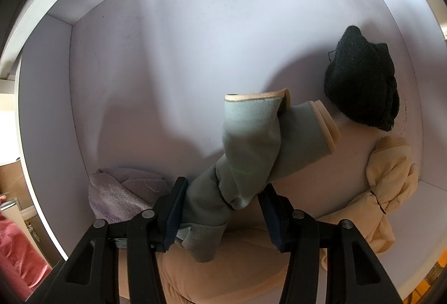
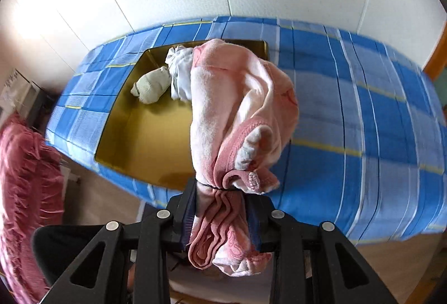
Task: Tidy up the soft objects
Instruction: 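Carry the pink cloth over the gold box with the right tool while the left holds the green sock, then lower the pink cloth into the gold box and open the right tool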
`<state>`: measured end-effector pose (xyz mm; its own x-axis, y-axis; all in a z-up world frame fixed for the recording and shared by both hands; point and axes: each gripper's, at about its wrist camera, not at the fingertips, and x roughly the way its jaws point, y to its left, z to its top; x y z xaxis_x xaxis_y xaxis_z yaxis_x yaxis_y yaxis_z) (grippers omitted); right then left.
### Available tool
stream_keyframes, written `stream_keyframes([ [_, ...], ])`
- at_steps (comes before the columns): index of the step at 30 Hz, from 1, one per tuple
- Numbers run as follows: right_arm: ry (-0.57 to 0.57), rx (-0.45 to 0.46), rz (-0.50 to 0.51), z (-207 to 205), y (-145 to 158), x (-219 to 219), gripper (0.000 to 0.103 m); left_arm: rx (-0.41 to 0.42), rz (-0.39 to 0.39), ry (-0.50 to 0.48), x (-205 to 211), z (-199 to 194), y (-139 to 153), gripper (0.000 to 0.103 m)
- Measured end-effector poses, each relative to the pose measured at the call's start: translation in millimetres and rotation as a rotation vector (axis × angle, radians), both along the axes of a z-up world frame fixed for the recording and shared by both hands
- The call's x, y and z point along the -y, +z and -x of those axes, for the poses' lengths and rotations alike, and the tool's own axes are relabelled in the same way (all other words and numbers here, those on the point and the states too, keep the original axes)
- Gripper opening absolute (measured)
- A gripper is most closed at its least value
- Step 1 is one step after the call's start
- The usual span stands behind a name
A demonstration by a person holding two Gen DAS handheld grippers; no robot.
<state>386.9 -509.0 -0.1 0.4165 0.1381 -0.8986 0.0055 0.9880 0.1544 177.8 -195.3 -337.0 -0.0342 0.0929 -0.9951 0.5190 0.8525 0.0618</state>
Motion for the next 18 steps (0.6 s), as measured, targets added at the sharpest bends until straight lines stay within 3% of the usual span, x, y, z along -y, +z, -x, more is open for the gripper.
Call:
stream_keyframes([
  [6,0.071,0.001,0.110,-43,-13,-32,0.032,0.000,0.002,0.004,0,0,0,0.052],
  [18,0.222,-0.098,0.173,-85,-56,-70,0.032,-0.016,0.020,0.019,-3,1,-1,0.053],
])
